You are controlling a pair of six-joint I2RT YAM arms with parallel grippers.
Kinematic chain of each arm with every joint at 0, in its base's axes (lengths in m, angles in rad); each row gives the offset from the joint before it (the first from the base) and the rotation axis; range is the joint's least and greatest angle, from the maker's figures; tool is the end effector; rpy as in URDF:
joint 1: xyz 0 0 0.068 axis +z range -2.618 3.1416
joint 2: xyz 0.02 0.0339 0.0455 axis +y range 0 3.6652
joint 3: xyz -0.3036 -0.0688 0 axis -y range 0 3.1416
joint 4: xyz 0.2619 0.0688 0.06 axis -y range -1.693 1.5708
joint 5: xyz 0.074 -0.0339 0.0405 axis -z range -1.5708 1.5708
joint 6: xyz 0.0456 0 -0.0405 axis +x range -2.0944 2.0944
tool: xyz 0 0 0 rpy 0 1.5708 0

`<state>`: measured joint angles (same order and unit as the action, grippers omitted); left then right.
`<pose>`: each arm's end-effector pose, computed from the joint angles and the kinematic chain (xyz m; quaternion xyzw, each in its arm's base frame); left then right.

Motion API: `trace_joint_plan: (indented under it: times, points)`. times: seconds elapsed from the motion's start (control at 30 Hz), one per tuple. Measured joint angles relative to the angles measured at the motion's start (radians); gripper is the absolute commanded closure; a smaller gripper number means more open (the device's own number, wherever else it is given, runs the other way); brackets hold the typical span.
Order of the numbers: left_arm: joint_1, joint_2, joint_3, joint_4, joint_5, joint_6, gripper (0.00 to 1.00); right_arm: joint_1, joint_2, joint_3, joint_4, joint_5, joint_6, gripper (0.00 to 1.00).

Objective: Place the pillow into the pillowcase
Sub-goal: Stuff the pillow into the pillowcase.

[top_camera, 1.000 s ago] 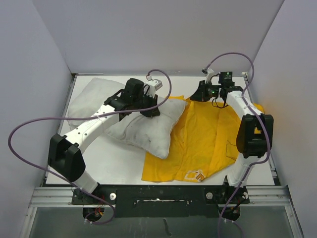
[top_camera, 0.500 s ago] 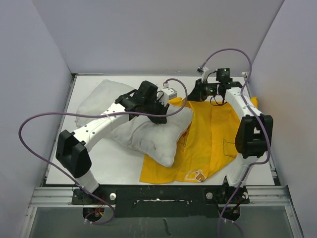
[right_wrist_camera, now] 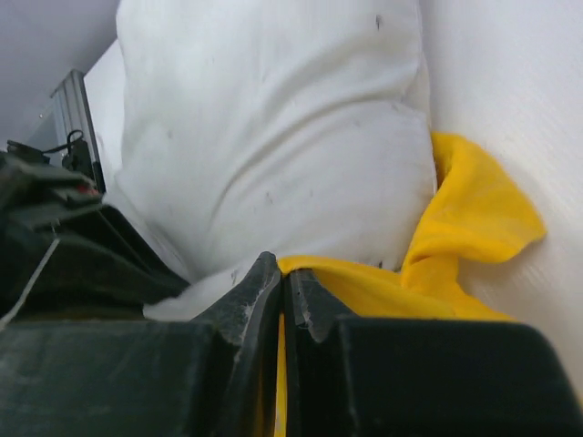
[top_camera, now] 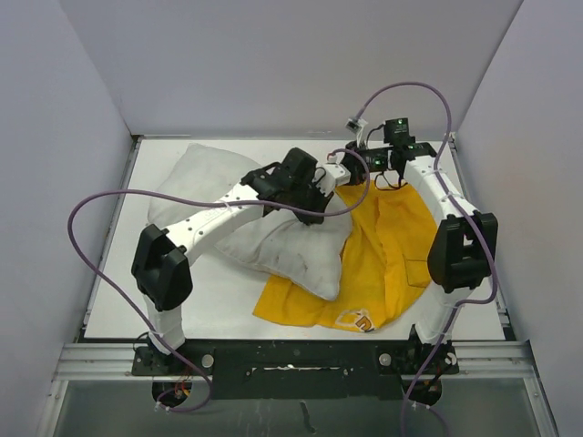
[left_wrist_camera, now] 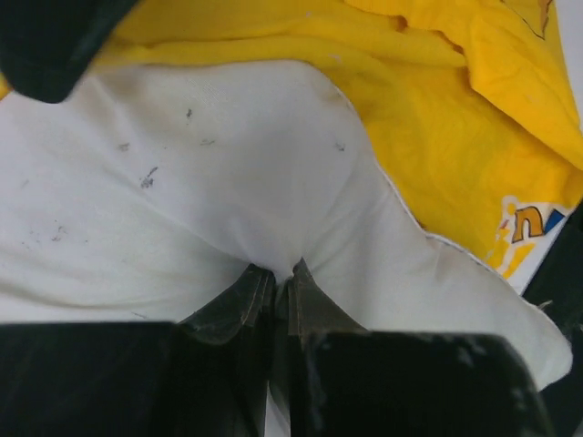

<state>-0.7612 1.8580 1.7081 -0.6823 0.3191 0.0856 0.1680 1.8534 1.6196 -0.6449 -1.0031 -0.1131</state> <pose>0.3180 -0.3228 0.3381 0.4306 0.8159 -0.2579 0.2871 0.4236 0.1108 0.3269 -0.2770 0.7939 0.4603 0.2849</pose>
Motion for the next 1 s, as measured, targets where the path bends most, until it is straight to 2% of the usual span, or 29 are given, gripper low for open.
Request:
trace_joint_plan:
  times: [0.13, 0.3, 0.33, 0.37, 0.4, 0.53, 0.63, 0.7, 0.8, 0.83, 1.0]
  points:
    - [-0.04, -0.005, -0.042, 0.106, -0.114, 0.005, 1.0, -0.019, -0.006, 0.027, 0.052, -0.018, 0.087, 1.0]
    - [-0.003, -0.056, -0.259, 0.433, -0.151, 0.012, 1.0, -0.048, -0.019, -0.007, 0.102, 0.055, 0.165, 0.97]
    - [-0.002, -0.058, -0.286, 0.485, -0.148, 0.013, 0.93, -0.05, -0.012, -0.009, 0.099, 0.077, 0.168, 0.94]
    - [-0.002, -0.058, -0.306, 0.544, -0.143, 0.013, 0.74, -0.049, -0.002, -0.009, 0.097, 0.095, 0.167, 0.91]
    - [-0.006, -0.055, -0.313, 0.578, -0.136, 0.011, 0.65, -0.049, 0.007, -0.009, 0.096, 0.106, 0.164, 0.86]
    - [-0.012, -0.015, -0.299, 0.689, -0.099, -0.041, 0.43, -0.058, 0.043, -0.026, 0.077, 0.137, 0.128, 0.64]
    - [0.002, 0.006, -0.322, 0.737, -0.074, -0.11, 0.28, -0.077, 0.03, -0.048, 0.044, 0.129, 0.087, 0.38]
    - [0.021, -0.001, -0.357, 0.76, -0.058, -0.147, 0.21, -0.112, -0.006, -0.068, 0.032, 0.109, 0.048, 0.22]
    - [0.071, -0.068, -0.452, 0.777, -0.014, -0.219, 0.2, -0.179, -0.135, -0.132, 0.019, 0.067, -0.034, 0.05]
    - [0.093, -0.11, -0.49, 0.778, 0.012, -0.246, 0.2, -0.198, -0.185, -0.159, 0.02, 0.058, -0.06, 0.0]
    - [0.237, -0.372, -0.65, 0.768, 0.143, -0.401, 0.2, -0.215, -0.563, -0.493, 0.125, -0.062, -0.205, 0.01]
